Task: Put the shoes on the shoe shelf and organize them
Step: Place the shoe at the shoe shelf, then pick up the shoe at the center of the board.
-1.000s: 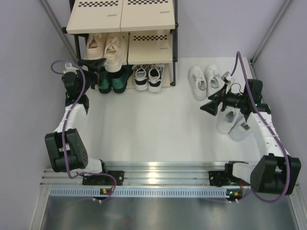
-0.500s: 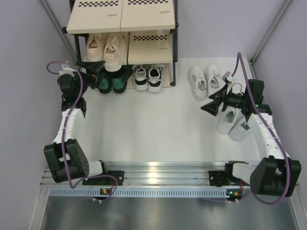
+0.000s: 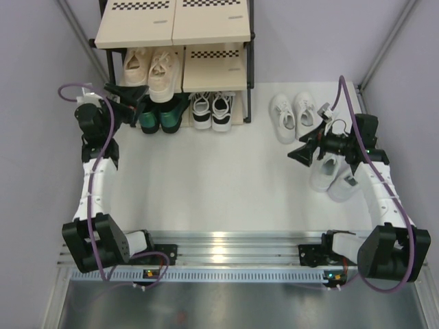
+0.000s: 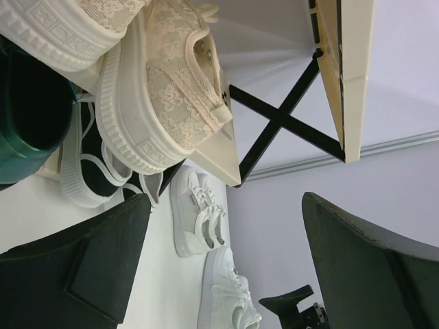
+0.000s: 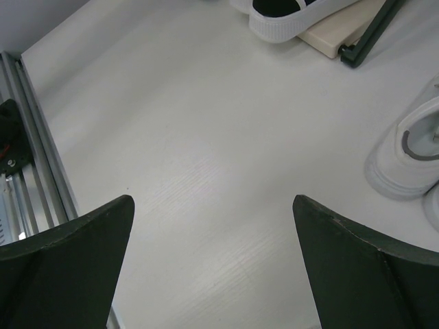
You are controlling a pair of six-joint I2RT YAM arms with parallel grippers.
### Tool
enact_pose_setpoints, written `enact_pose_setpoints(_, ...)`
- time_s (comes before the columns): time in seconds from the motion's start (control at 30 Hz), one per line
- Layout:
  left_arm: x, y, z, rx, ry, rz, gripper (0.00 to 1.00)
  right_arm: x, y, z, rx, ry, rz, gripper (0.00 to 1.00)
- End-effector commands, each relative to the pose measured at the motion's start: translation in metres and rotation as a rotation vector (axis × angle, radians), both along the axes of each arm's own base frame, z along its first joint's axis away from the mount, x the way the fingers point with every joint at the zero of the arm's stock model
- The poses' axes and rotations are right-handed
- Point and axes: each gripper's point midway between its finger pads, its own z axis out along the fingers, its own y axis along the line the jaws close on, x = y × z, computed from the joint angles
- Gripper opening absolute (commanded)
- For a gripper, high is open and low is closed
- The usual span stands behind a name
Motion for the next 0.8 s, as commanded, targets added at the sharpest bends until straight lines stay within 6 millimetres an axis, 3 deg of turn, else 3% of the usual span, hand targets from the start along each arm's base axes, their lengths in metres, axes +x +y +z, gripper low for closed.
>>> enact_pose_setpoints(0.0, -0.010, 0.006, 0.016, 0.071, -0.032, 0.035, 0.97, -0.002, -0.002, 0.014, -0.002, -0.069, 0.019, 1.00)
enact_pose_setpoints(0.1, -0.021, 0.001, 0.010, 0.119, -0.030, 0.016, 0.97, -0.001, -0.005, 0.013, -0.027, -0.075, 0.006, 0.99)
enact_pose_setpoints(0.17, -0.039, -0.008, 0.011, 0.190, -0.058, -0.028, 0.97, 0.005, -0.012, 0.013, -0.070, -0.078, -0.037, 0.99)
enact_pose_setpoints(0.3, -0.084, -0.033, -0.014, 0.244, -0.062, -0.140, 0.97, 0.028, -0.033, 0.013, -0.164, -0.074, -0.165, 1.00)
enact_pose_setpoints(0.33, -0.102, -0.040, -0.031, 0.254, -0.046, -0.151, 0.98, 0.031, -0.035, 0.013, -0.176, -0.071, -0.173, 0.99)
enact_pose_setpoints(0.4, -0.118, -0.048, -0.051, 0.299, -0.031, -0.151, 0.98, 0.040, -0.041, 0.003, -0.206, -0.017, -0.201, 0.99)
enact_pose_setpoints(0.43, -0.133, -0.055, -0.072, 0.301, -0.002, -0.161, 0.98, 0.049, -0.049, 0.009, -0.239, -0.021, -0.236, 0.99)
enact_pose_setpoints(0.47, -0.140, -0.060, -0.080, 0.305, 0.006, -0.168, 0.98, 0.058, -0.053, 0.002, -0.258, 0.011, -0.250, 0.99)
enact_pose_setpoints(0.5, -0.146, -0.072, -0.093, 0.311, 0.024, -0.193, 0.98, 0.068, -0.055, 0.011, -0.277, -0.004, -0.271, 0.99)
enact_pose_setpoints(0.53, -0.155, -0.078, -0.099, 0.316, 0.027, -0.194, 0.98, 0.076, -0.064, 0.008, -0.319, 0.014, -0.326, 0.99)
enact_pose_setpoints(0.6, -0.165, -0.098, -0.128, 0.330, 0.074, -0.228, 0.98, 0.096, -0.068, 0.006, -0.355, 0.040, -0.365, 0.99)
enact_pose_setpoints(0.63, -0.169, -0.103, -0.132, 0.331, 0.076, -0.231, 0.98, 0.108, -0.081, 0.001, -0.406, 0.055, -0.448, 1.00)
enact_pose_setpoints(0.77, -0.187, -0.145, -0.174, 0.408, 0.159, -0.339, 0.98, 0.144, -0.095, -0.023, -0.470, 0.154, -0.579, 0.99)
